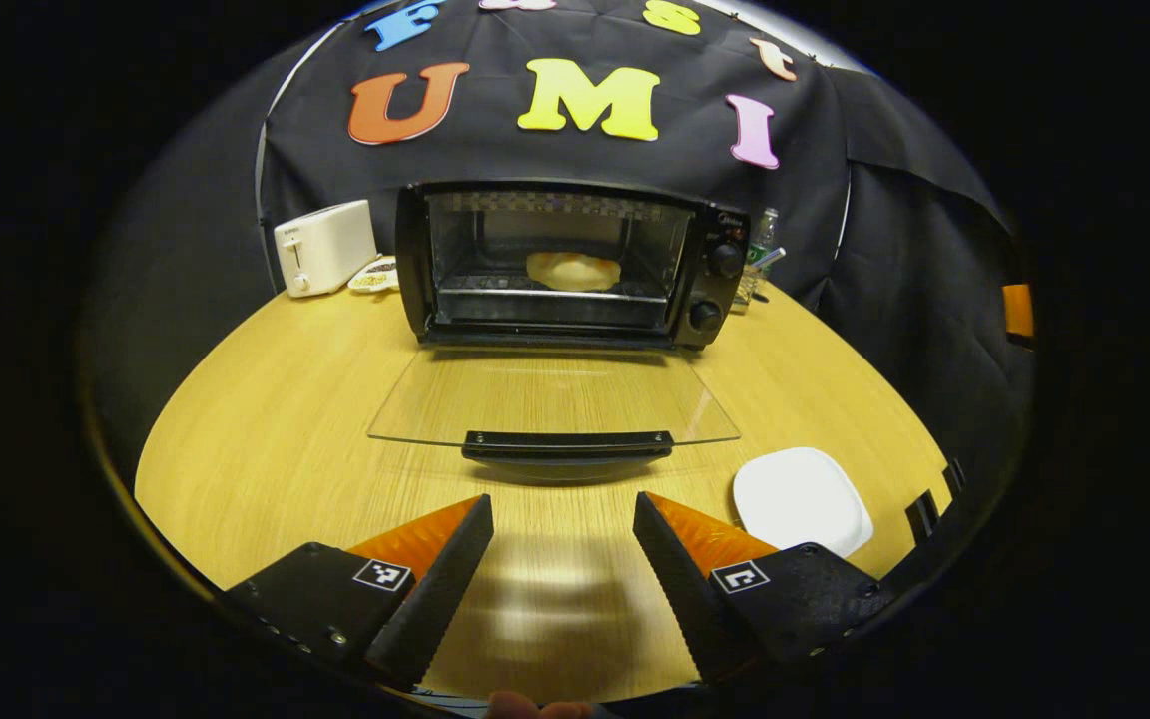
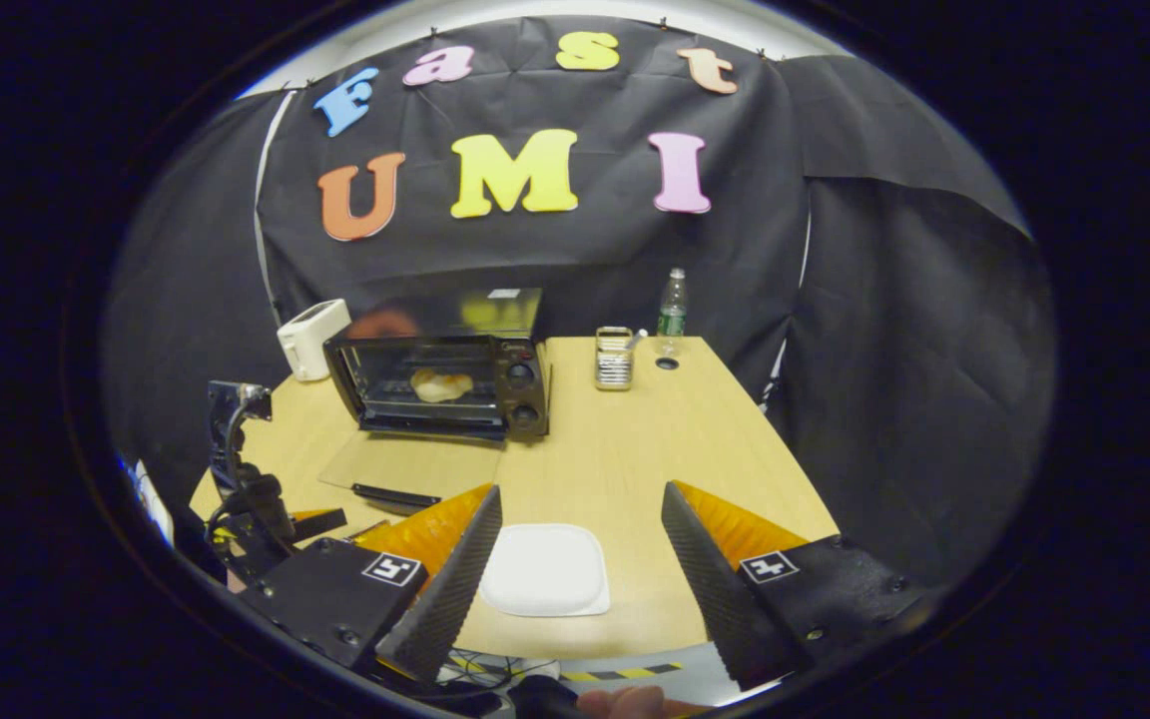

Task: Open the electric oven with the left hand, put the food in, and close the electric oven.

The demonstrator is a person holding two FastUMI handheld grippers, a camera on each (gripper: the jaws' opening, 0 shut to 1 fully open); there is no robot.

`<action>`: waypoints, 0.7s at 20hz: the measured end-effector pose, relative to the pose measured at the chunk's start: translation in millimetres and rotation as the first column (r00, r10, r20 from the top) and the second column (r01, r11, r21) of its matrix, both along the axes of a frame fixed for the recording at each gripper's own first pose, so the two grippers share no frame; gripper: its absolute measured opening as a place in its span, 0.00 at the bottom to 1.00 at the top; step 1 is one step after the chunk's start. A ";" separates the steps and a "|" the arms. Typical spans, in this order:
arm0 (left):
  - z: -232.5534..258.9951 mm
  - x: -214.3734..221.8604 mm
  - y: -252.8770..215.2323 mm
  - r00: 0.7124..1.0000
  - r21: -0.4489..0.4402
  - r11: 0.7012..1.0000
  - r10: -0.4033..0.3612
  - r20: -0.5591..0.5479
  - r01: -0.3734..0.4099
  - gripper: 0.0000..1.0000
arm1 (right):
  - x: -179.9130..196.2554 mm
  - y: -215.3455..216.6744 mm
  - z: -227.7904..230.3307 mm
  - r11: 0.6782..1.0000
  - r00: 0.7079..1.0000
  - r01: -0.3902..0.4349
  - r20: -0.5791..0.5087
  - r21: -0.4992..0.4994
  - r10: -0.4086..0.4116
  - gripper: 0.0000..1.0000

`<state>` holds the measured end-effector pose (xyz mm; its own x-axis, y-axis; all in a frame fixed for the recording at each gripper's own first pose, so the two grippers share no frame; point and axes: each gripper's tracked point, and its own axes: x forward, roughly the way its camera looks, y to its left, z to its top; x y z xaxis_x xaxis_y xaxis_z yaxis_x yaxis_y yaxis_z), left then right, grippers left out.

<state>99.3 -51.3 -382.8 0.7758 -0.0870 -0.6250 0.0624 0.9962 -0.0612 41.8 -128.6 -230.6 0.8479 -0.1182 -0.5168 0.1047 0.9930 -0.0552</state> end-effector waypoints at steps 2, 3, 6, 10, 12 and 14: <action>-11.8 9.1 0.9 1.000 0.010 1.000 0.016 -0.027 -0.015 0.94 | 1.4 -18.0 -5.6 1.000 1.000 0.026 -0.015 -0.009 -0.026 1.00; -16.6 12.3 0.5 0.999 0.016 1.000 0.017 -0.038 -0.016 0.94 | 1.2 -22.8 -11.5 0.999 0.999 0.033 -0.030 -0.009 -0.033 1.00; -26.5 19.4 -1.3 0.997 0.027 0.999 0.032 -0.066 -0.030 0.94 | 4.5 -29.7 -18.1 0.999 0.998 0.046 -0.051 0.018 -0.045 0.97; -37.3 27.3 -2.9 0.994 0.048 0.998 0.043 -0.097 -0.038 0.94 | 9.1 -37.0 -18.1 0.999 0.998 0.049 -0.048 0.021 -0.048 0.99; -36.1 34.4 -2.6 0.996 0.077 0.997 0.026 -0.083 -0.020 0.84 | 10.7 -40.3 -17.3 0.999 0.998 0.044 -0.047 0.017 -0.043 0.99; -32.1 36.0 -4.8 0.996 0.077 0.996 0.041 -0.084 -0.034 0.93 | 13.3 -47.5 -12.2 0.998 0.998 0.058 -0.031 0.020 -0.057 1.00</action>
